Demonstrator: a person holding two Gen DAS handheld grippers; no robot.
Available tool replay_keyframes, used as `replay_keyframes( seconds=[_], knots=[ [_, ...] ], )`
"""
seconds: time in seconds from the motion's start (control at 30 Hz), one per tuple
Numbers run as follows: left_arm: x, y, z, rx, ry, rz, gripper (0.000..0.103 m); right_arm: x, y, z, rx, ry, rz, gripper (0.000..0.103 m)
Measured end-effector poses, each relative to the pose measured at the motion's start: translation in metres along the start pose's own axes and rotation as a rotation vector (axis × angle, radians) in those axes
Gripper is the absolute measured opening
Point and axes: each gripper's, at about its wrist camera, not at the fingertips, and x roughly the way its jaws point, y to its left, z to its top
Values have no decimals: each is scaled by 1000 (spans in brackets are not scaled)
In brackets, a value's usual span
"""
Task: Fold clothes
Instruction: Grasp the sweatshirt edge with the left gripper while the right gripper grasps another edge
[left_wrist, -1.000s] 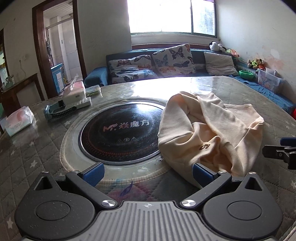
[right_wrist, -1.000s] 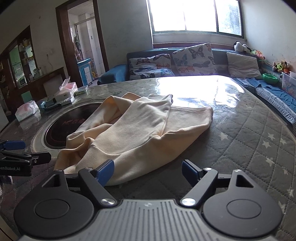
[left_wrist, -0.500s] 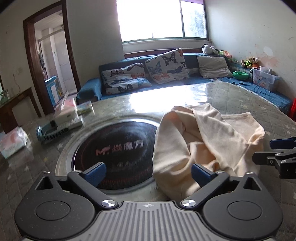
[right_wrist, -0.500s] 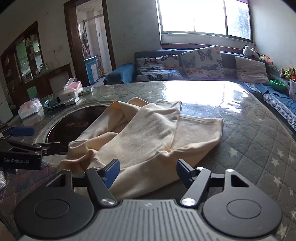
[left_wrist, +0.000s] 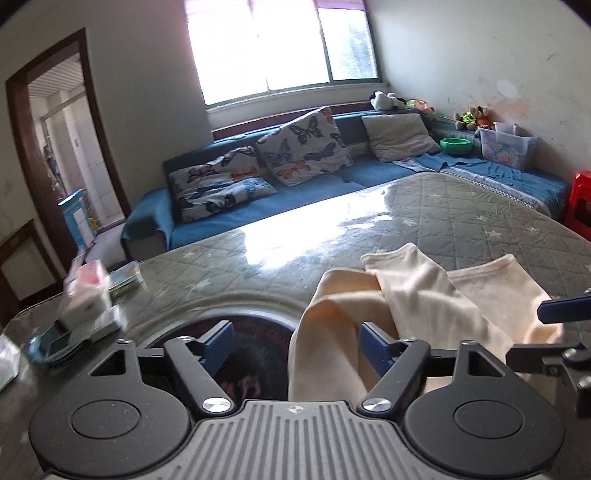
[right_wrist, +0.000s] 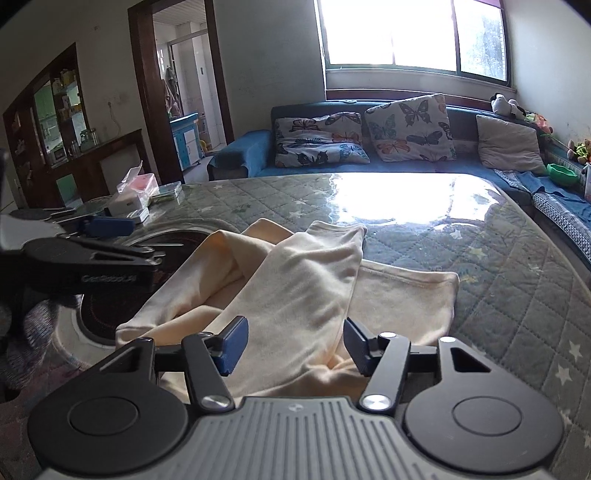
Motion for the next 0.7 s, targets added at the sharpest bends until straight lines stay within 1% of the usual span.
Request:
replay_keyframes(
  seconds=[0.2, 0.27, 0.3, 0.33, 0.37, 0.4, 0.43, 0.47, 0.53, 0.57, 0.67, 0.7],
  knots=[
    [36, -4, 10, 18, 23, -75, 84, 22, -13, 21, 3, 3, -10, 55],
    [48, -5, 9, 13, 48, -108, 80, 29, -17, 28, 8, 2, -9, 55],
    [53, -6, 9, 9, 60, -122, 65, 34, -19, 33, 13, 2, -6, 54],
    [57, -6, 8, 4, 69, -143, 46, 37, -21, 36, 15, 3, -4, 54],
    [59, -6, 8, -4, 75, -163, 38, 42, -22, 40, 13, 4, -3, 53],
    [60, -5, 6, -11, 78, -178, 22, 46, -22, 43, 11, 5, -2, 52],
    [61, -5, 5, -17, 80, -192, 15, 51, -22, 47, 10, 8, 2, 51],
    [59, -4, 3, -19, 73, -197, 15, 56, -22, 51, 11, 12, 8, 48],
    [55, -5, 1, -17, 53, -196, 8, 67, -21, 58, 12, 20, 19, 45],
    [54, -5, 0, -16, 47, -193, 7, 71, -20, 61, 13, 24, 24, 43],
    [51, -4, 0, -20, 37, -192, 7, 93, -11, 72, 18, 51, 62, 37],
    [50, -3, 0, -20, 34, -194, 7, 100, -7, 73, 16, 61, 69, 37]
  ],
)
